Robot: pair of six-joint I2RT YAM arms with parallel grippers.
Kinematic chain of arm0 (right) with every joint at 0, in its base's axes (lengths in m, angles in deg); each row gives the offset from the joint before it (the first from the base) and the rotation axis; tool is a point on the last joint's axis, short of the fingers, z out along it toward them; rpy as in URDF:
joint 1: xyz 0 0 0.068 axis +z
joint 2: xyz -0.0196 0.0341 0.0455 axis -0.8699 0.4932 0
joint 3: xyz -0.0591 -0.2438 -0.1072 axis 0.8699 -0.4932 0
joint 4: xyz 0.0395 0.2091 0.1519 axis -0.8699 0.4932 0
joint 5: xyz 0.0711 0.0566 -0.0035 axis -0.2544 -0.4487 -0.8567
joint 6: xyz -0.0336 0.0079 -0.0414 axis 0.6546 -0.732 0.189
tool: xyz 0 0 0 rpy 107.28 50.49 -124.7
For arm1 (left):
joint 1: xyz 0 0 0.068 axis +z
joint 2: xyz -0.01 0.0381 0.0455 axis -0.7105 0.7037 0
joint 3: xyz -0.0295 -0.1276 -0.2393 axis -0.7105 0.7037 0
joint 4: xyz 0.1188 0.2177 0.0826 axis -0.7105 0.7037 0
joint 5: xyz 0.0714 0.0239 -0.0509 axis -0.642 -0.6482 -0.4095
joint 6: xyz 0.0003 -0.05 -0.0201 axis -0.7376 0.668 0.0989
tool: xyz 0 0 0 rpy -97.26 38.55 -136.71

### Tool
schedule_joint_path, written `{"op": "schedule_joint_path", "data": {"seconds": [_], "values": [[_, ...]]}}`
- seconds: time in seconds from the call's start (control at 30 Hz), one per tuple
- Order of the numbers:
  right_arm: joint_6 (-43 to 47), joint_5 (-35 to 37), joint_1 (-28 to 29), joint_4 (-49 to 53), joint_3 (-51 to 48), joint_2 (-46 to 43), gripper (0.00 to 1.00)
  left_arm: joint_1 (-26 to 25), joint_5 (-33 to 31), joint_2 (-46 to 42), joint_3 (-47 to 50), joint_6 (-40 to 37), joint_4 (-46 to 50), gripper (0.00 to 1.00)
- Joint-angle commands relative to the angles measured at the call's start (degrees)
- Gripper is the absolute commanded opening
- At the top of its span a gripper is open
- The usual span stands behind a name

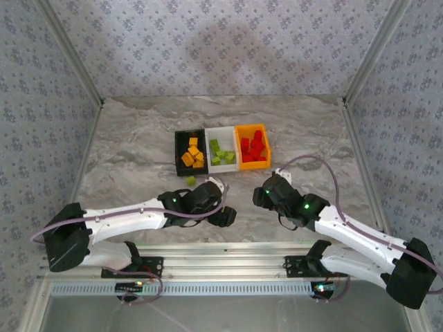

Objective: Sort the legos into containers by color

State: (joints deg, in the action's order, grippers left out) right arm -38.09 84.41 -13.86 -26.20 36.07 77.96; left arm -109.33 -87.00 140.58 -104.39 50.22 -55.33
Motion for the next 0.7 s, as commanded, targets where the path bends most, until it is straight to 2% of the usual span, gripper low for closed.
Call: {"op": "schedule_joint_path", "data": {"seconds": [0.0, 0.07, 0.23, 0.33, 0.4, 0.67], "values": [[-1.1, 0.1, -0.4, 1.9, -0.4, -2.4, 0.7, 0.1, -2.0, 2.8, -0.4, 1.5, -0.7, 0.76], [-1.3, 0.3, -0.4, 2.3, -0.4, -3.3, 0.7, 0.5, -3.9, 3.4, -0.3, 2.0, -0.2, 0.7], [-1.6, 0.3, -0.6, 2.8, -1.1, -5.2, 0.7, 1.1, -4.0, 5.1, -0.4, 0.2, -1.1, 0.67], [-1.7, 0.4, -0.7, 2.7, -1.2, -5.3, 0.7, 2.4, -5.2, 7.1, -0.6, 1.2, 1.2, 0.55], [-1.7, 0.5, -0.8, 2.5, -1.2, -5.4, 0.7, 3.7, -5.8, 6.7, 1.0, 2.4, 1.0, 0.5], [-1.6, 0.3, -0.8, 2.4, -1.1, -5.7, 0.7, 5.3, -4.5, 5.6, 4.6, 2.9, -2.3, 0.49]]}}
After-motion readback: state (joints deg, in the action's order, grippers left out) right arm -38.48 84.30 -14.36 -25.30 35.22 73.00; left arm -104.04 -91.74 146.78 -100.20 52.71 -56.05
